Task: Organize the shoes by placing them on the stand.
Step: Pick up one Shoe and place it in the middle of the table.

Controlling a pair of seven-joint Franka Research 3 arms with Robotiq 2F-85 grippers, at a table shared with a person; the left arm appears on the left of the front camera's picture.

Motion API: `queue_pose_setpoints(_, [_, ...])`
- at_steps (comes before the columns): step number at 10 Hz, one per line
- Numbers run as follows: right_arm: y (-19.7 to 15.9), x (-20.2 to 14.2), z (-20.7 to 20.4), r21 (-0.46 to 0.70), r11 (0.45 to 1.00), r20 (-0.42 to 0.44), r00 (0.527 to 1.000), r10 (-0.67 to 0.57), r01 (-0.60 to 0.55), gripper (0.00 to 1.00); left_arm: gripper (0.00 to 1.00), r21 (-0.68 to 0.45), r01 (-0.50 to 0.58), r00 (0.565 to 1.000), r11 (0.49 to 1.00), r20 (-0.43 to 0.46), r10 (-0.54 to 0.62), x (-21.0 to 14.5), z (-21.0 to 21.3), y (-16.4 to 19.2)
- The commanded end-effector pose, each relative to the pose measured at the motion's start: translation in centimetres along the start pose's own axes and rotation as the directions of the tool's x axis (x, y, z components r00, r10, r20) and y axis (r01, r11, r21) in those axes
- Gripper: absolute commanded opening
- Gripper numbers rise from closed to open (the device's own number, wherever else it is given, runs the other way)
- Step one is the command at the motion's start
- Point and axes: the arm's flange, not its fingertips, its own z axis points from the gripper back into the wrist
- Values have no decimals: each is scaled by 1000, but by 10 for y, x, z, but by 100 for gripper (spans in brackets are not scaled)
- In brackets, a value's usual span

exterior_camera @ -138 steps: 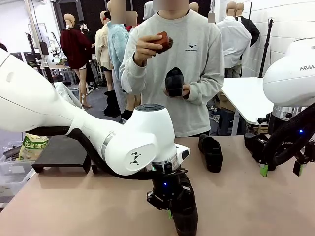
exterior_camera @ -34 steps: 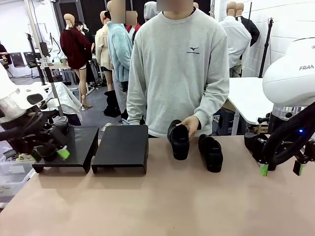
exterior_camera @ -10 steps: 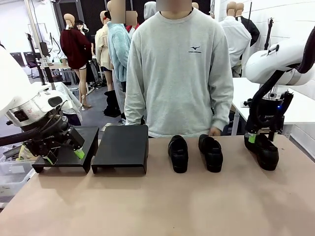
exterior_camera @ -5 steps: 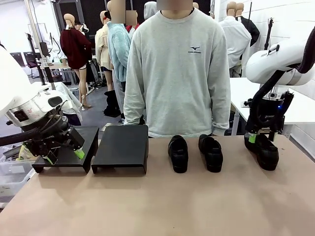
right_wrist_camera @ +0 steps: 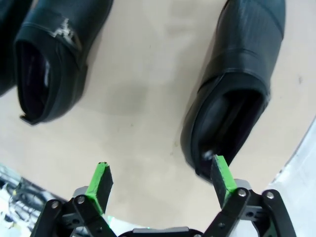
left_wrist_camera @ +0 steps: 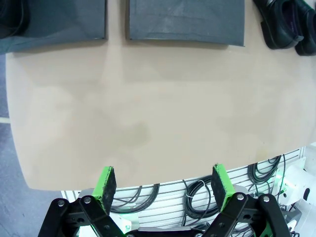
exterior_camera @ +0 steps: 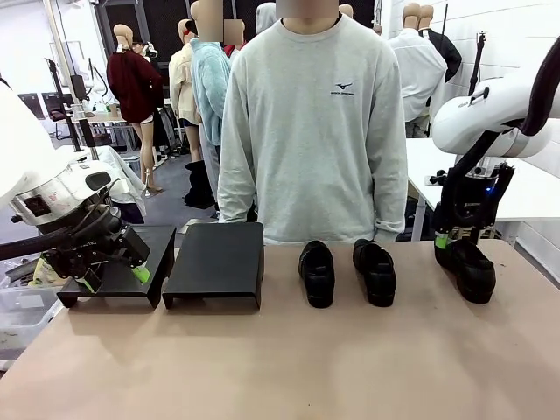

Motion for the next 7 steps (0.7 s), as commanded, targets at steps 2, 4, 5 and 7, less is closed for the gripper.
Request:
queue_pose_setpoints(2, [-8,27,-18,-32,999,24,1000,-16,17,100,100,1,3,1000,1000,1,-3,-1,0,0])
queue_pose_setpoints(4, [-10,41,-32,-44,998,-6,999,-50,50,100,100,1,3,1000,1000,1,-3,-1,0,0])
queue_pose_setpoints(5, [-12,45,-40,-44,997,-23,998,-66,65,100,100,1,3,1000,1000,1,-3,-1,0,0])
queue_pose_setpoints(7, [-15,49,-54,-73,991,-46,992,-115,112,100,100,1,3,1000,1000,1,-3,-1,0,0])
